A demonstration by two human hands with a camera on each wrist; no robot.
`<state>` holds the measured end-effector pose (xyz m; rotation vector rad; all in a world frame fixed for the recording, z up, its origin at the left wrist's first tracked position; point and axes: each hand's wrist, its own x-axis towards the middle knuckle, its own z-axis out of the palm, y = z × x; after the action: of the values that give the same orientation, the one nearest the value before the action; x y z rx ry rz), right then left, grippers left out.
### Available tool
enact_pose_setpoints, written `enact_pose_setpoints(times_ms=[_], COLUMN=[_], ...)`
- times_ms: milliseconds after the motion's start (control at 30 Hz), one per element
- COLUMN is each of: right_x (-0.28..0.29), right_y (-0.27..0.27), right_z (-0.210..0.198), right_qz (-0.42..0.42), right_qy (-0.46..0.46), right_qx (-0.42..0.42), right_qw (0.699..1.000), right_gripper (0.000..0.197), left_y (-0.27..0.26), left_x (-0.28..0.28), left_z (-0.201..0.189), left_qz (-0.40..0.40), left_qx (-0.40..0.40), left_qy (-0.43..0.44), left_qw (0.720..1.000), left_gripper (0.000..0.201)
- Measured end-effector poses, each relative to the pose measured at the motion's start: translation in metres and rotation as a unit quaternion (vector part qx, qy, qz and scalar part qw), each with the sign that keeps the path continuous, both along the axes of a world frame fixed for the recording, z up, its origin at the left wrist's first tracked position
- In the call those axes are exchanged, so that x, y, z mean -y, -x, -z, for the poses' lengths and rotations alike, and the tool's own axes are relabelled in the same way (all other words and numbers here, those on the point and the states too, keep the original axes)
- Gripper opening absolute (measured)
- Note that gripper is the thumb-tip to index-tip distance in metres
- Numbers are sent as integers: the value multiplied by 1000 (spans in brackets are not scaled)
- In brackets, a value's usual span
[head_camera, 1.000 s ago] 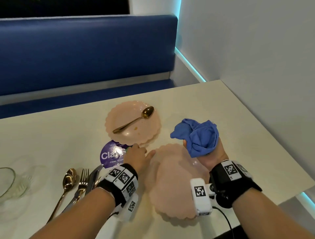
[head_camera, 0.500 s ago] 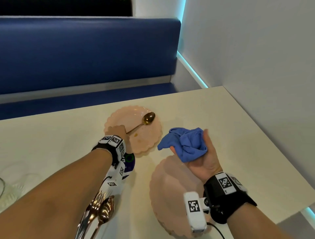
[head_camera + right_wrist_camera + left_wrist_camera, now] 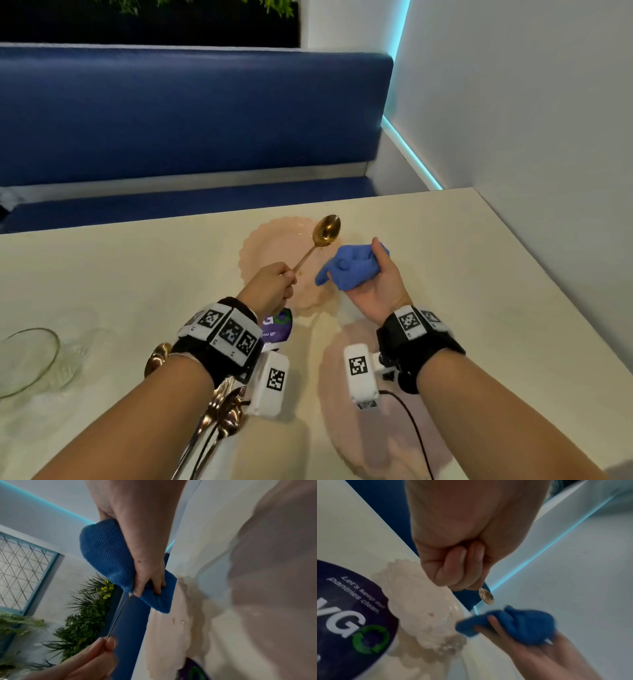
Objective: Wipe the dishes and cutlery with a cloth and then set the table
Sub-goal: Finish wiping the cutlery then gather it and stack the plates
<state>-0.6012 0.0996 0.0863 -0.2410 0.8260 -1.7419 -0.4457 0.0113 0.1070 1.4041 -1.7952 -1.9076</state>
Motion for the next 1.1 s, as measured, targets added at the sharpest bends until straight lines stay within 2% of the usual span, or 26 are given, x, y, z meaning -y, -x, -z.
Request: enact_pose_setpoints(times_ms=[67, 133, 267, 333, 367, 500, 567, 633, 667, 733, 767, 833, 867, 933, 967, 1033, 1100], right_x=[17, 34, 47, 49, 50, 48, 43, 37, 33, 27, 24, 23, 25, 31, 34, 35, 33], right_y=[-9, -19, -27, -30, -31, -37, -43, -50, -52, -58, -61, -67, -69, -79, -85, -104, -125], right_z=[-8, -10, -5, -8, -10, -24, -35, -47, -54, -67, -73, -78, -78, -76, -73, -62, -48], right_qz=[2, -2, 18, 28, 35, 47, 54, 22, -20, -122, -161, -173, -150, -66, -5, 95, 148], right_qy=[-61, -91, -162, -187, -192, -150, -132, -118, -115, -121, -110, -89, -88, -94, -99, -100, -119], right_qx=[-71, -189, -353, -398, -420, -491, -545, -586, -606, -665, -677, -669, -645, -575, -546, -478, -413], right_qw=[996, 978, 921, 898, 886, 857, 826, 801, 787, 727, 709, 718, 744, 810, 832, 868, 891], right_gripper=[23, 17, 29, 18, 11, 14, 15, 15, 14, 18, 22, 25, 22, 8, 17, 25, 25], left_y=[-3, -9, -30, -43, -49, -76, -94, -114, -125, -145, -154, -166, -169, -171, -171, -168, -165], left_x=[-18, -30, -41, -44, -43, -38, -35, -31, -28, -21, -17, -14, -16, -23, -29, -40, -51], left_z=[-11, -20, -34, -40, -43, -59, -69, -81, -87, -99, -104, -110, -111, -107, -103, -90, -75], left_qz=[-1, -3, 13, 19, 23, 50, 77, 120, 144, 190, 205, 217, 211, 175, 152, 106, 71], left_qx=[-31, -53, -30, -12, -5, 20, 40, 68, 82, 110, 121, 115, 92, 28, -1, -49, -88], left_qy=[-23, -36, -12, 14, 29, 62, 82, 116, 135, 170, 184, 194, 182, 139, 119, 86, 50], left_qw=[999, 998, 999, 1000, 999, 997, 993, 984, 977, 961, 954, 950, 956, 974, 981, 989, 992], left_gripper=[29, 30, 31, 30, 30, 26, 24, 22, 22, 23, 23, 23, 23, 24, 24, 21, 19])
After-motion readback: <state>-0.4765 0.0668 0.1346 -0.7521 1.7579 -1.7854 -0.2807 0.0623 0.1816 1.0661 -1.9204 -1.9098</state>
